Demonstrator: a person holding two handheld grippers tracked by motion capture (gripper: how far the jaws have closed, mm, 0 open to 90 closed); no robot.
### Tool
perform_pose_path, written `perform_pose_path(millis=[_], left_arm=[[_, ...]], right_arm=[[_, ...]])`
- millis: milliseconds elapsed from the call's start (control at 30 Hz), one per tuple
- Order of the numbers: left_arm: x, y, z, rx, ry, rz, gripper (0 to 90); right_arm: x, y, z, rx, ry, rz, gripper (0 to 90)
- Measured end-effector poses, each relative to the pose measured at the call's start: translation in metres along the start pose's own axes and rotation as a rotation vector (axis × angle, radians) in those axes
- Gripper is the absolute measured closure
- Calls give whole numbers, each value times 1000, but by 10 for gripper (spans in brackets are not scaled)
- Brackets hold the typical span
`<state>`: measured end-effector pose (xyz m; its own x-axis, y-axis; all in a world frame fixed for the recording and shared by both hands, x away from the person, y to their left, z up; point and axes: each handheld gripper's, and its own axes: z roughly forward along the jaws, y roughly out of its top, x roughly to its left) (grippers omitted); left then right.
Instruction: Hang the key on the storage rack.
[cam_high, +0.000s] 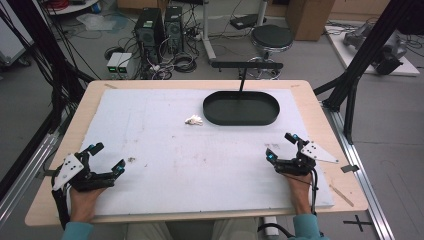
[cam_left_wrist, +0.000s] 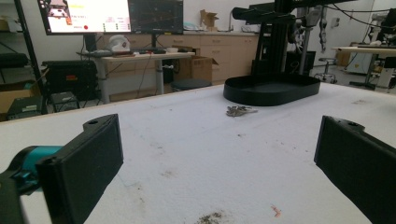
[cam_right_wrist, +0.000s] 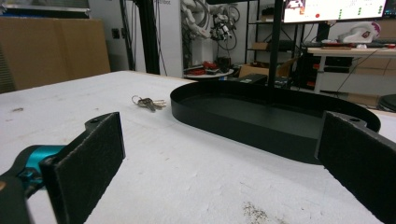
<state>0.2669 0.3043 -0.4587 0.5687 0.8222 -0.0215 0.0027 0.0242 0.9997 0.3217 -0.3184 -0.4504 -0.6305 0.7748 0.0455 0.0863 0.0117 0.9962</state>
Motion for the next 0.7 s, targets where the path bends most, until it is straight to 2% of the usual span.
perform_pose_path(millis=[400,700], left_arm=[[0,0,0,0,-2,-7,17],[1,1,2,18,-3,-9,17]], right_arm=[[0,0,0,0,-3,-7,6],[1,0,0,4,-3,-7,6]])
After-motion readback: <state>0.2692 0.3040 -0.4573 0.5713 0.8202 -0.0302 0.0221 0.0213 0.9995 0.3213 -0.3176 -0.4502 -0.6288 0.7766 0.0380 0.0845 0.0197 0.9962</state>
